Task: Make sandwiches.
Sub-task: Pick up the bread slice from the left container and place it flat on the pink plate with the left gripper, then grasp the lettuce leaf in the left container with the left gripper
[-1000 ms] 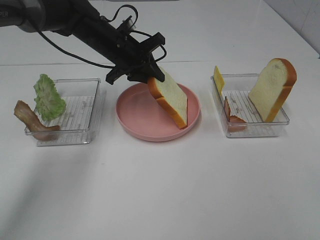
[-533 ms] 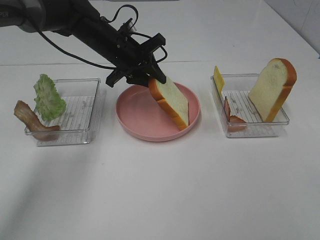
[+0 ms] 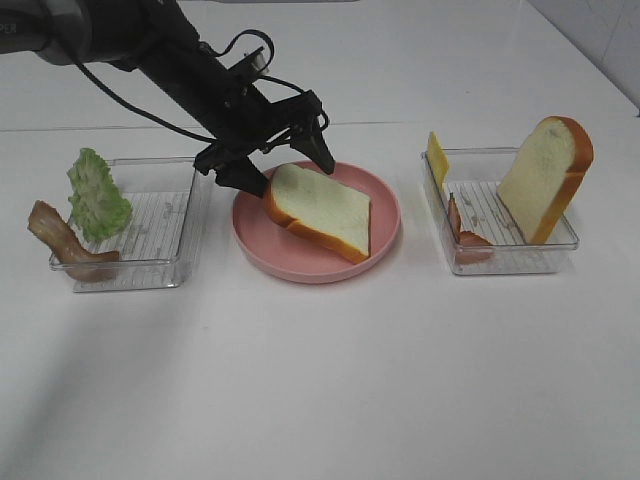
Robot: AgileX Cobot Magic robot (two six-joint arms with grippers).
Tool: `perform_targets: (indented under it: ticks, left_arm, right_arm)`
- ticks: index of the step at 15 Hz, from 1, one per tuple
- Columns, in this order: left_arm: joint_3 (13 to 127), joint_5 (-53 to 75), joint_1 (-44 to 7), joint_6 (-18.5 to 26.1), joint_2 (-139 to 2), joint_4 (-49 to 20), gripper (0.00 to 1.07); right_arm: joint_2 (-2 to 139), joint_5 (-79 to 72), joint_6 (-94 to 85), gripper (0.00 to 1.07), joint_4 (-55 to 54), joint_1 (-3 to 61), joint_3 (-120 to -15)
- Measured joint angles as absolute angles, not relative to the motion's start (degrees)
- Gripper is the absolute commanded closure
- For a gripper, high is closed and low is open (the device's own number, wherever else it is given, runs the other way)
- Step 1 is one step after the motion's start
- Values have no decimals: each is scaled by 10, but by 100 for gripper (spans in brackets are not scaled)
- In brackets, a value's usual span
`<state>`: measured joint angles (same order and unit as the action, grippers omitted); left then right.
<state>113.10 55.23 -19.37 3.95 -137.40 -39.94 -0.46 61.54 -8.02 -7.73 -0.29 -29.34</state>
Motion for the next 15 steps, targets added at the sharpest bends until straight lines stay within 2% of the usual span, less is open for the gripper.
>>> perform_targets:
  ticks: [4,9,11,15]
  left_arm:
    - [1137,557,-194,42,-1358,-321,20]
    - [1232,663,-194,38,-1356,-188,21]
    - [1279,691,-194,5,-1356,-116,21]
    - [1308,693,-178,-58,-1336,-25,21]
  right_arm:
    - [-5,615,-80,33,-77,-3,-293]
    - [-5,615,-80,33,-77,-3,-293]
    - [-5,615,-80,33,-77,-3,-293]
    - [-5,615,-80,33,-80,-3,-293]
